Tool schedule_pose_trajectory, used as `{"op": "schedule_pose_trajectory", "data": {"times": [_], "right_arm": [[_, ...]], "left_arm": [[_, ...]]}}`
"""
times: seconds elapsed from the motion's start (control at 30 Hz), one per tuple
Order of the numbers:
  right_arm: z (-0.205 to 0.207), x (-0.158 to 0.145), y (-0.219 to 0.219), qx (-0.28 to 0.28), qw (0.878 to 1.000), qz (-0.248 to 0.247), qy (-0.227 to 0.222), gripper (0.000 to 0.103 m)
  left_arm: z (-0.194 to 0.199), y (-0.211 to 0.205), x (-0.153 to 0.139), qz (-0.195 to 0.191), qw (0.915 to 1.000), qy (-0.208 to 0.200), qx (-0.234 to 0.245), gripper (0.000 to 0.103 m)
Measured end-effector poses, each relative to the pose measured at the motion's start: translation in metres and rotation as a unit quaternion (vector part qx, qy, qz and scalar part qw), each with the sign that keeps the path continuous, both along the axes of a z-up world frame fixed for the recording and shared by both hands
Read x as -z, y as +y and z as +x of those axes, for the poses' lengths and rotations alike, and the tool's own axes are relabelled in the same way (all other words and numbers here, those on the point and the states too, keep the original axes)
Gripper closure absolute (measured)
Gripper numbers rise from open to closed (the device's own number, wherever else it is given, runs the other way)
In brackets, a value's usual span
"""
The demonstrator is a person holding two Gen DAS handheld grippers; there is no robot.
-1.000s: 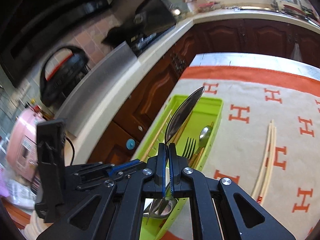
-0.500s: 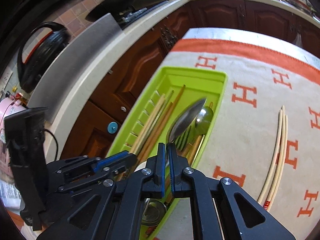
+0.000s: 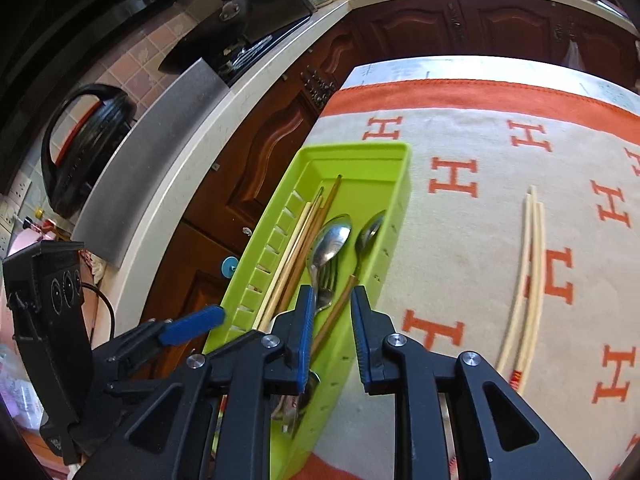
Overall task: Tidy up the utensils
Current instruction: 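Carry the spoon and chopstick into the green tray and open both grippers, then move both open grippers back over the remaining chopsticks and spoon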
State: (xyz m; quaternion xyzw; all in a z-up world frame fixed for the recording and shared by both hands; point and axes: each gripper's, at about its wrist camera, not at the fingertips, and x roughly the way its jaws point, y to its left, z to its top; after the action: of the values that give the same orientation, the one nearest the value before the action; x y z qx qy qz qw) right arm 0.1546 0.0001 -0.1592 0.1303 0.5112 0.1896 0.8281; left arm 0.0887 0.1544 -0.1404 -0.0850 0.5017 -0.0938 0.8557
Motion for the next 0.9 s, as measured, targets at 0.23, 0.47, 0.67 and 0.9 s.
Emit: {"op": "schedule_pose_trajectory", "data": {"times": [0.23,0.47,0.67,0.9], "right_arm": [[-0.025,-0.017,-0.042,0.021,1.000,-0.002,-0.015,0.084],[-0.048,-0.021,-0.094,0.058,0.998,0.005,-0.008,0.084],[-0.062,-0.018,-0.130,0.089,0.996,0.017,-0.001,0.084],[-0.072,-0.014,-0.148,0.086,0.996,0.015,-0.003,0.084]], "left_arm": [[-0.012,-0.007,-0.020,0.014,0.9997,-0.019,-0.001,0.029],[-0.025,-0.031,-0.041,0.014,0.9989,-0.043,0.014,0.018],[-0.031,-0.061,-0.049,0.013,0.9981,-0.045,0.041,0.018],[-0.033,-0.092,-0.049,0.019,0.9970,-0.039,0.063,0.018]]}}
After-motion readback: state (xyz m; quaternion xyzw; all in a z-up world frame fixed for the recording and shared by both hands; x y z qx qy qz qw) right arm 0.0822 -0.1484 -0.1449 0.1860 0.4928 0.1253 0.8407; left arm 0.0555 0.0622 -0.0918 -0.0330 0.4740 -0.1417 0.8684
